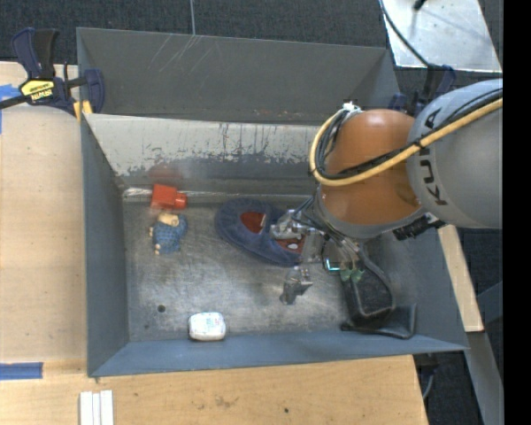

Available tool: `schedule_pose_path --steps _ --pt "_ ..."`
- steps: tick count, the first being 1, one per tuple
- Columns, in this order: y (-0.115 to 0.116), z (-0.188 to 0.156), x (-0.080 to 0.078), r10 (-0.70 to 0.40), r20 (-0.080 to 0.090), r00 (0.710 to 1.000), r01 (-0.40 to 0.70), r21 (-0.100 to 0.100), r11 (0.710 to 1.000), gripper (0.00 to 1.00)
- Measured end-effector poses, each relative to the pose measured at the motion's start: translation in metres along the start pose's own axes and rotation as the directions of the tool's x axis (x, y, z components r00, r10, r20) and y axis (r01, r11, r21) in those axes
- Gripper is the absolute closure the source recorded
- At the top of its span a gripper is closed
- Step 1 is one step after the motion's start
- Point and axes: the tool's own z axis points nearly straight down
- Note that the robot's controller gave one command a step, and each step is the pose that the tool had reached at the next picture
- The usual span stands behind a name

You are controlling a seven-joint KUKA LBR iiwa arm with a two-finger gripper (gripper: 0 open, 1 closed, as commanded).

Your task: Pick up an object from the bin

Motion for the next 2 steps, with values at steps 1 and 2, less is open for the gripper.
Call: schedule_pose_path --steps 1,2 --pt "-0.013 0.055 -0.063 0.237 0.014 0.971 -0.237 -0.007 0.972 0.00" --pt "0.016 0.030 -0.071 0.288 0.010 0.957 -0.288 -0.003 0.957 0.00"
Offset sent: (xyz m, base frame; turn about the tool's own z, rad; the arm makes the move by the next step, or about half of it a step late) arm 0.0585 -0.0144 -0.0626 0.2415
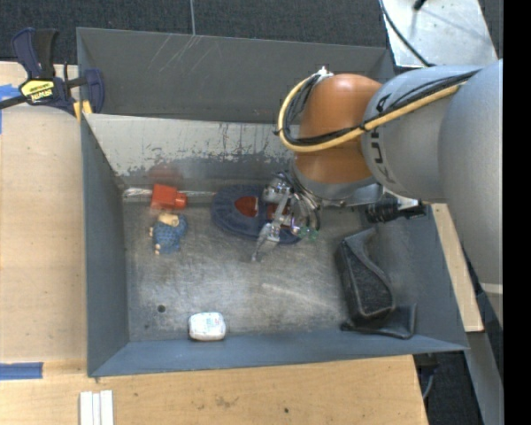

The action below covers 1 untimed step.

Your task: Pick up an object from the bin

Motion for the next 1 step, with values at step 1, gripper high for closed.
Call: schedule_pose_path --steps 1 --pt "0.0181 -0.0001 -0.0173 0.151 -0.011 0.989 -0.150 0.010 0.989 0.00"
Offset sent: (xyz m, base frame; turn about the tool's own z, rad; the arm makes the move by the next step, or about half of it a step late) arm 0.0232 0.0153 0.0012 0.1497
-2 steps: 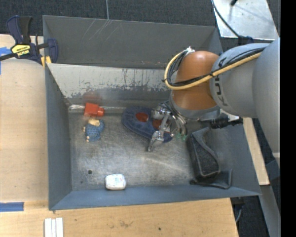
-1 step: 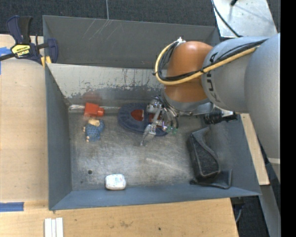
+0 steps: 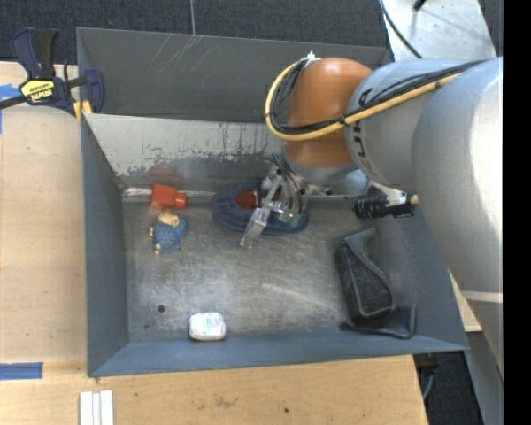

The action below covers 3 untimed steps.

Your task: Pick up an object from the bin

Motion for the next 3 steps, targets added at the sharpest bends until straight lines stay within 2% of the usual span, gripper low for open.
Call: schedule_pose_path --steps 1,2,3 --pt "0.0195 0.0221 -0.0047 0.101 0.003 0.995 -0.101 0.017 0.995 0.00" --pt "0.0221 0.0227 -0.0011 0.210 0.005 0.978 -0.210 0.000 0.978 0.00" --pt "0.0209 0.0212 -0.0039 0.210 0.014 0.978 -0.210 -0.001 0.978 1.00"
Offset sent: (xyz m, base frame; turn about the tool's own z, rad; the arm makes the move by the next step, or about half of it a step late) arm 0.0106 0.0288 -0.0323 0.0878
